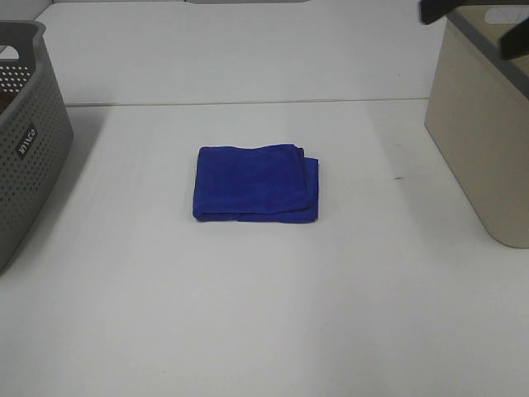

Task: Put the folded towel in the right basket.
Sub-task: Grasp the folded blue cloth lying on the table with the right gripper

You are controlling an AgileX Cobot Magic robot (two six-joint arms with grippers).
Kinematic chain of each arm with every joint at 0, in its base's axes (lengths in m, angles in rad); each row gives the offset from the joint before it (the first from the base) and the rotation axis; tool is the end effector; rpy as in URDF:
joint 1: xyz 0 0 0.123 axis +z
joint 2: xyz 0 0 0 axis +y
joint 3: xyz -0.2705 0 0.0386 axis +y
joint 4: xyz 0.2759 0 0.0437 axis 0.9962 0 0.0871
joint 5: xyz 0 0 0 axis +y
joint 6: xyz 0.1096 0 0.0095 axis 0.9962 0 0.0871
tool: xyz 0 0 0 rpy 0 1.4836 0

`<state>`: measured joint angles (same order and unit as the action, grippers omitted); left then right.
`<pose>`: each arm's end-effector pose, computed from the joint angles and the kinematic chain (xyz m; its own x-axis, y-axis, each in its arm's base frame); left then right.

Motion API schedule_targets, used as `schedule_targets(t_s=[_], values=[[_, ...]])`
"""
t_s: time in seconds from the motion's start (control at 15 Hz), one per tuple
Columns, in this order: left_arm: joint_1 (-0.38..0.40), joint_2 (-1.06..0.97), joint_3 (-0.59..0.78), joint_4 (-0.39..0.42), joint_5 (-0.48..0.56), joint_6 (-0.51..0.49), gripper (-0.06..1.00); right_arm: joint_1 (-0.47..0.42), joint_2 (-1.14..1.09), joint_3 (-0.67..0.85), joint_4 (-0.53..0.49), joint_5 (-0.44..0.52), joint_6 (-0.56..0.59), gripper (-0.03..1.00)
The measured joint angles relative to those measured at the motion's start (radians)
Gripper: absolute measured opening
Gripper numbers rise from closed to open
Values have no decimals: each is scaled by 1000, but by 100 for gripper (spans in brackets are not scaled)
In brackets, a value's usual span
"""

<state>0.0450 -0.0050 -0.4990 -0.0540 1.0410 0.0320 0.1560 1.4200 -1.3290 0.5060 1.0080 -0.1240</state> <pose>0.0489 -0.0029 0.2840 -0.4338 -0.0148 -0.9009 -0.0010 0.9999 -0.0160 0.3235 0.0966 0.3330 -0.8541 0.0159 -0.5199 -0.2416 0.8730 0.4236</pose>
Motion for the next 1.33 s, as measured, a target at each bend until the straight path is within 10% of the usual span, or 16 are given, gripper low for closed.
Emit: schedule_targets(t_s=[0.67,1.33], values=[[0,0,0,0,0,0,96,126,719,-291,105,-128,-4,94],[0,0,0,0,0,0,96,126,947,-426,50,-177,42,93]])
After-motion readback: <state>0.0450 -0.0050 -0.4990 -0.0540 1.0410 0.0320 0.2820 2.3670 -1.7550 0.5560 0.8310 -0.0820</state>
